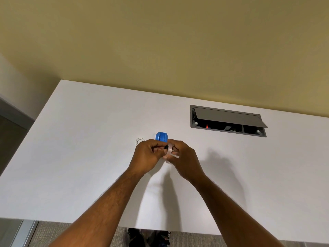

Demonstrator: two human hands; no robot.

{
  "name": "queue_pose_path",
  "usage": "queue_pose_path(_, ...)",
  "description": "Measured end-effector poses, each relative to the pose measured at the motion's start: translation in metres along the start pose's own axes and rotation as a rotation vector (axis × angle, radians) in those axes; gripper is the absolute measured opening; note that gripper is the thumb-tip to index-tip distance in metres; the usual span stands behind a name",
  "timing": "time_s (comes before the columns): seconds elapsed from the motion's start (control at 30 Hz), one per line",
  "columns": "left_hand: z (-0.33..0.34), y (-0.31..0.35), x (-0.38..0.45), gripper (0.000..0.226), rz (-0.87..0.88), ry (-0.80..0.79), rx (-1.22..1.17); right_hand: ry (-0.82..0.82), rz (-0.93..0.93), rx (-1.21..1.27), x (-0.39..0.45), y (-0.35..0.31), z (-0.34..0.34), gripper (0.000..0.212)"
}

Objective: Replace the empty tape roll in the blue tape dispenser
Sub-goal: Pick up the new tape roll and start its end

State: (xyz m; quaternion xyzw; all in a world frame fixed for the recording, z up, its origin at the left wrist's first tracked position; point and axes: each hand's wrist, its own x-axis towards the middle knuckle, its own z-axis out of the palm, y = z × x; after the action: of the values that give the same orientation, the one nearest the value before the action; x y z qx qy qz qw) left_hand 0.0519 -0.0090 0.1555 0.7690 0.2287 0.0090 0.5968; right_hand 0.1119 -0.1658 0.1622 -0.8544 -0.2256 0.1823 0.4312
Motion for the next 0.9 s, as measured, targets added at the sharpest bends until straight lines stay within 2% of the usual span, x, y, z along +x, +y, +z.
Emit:
queue_pose_path(0.23, -0.006, 0.0, 0.0, 0.022, -0.069, -0.015, -0.091, -0.045, -0.051, -0.079, 0.001, 0.0, -0.001, 0.05)
queue_pose_path(0.4, -0.007, -0.006, -0.004, 0.021, -0.109, -0.062, -0.119, -0.104, -0.07, -0.116, -0.002, 0.001, 0.001, 0.043)
queue_pose_path(0.9, -0.003, -0.018, -0.012, 0.02, -0.157, -0.045, -0.184, -0.16, -0.027, -0.129, -0.006, 0.01, 0.011, 0.053)
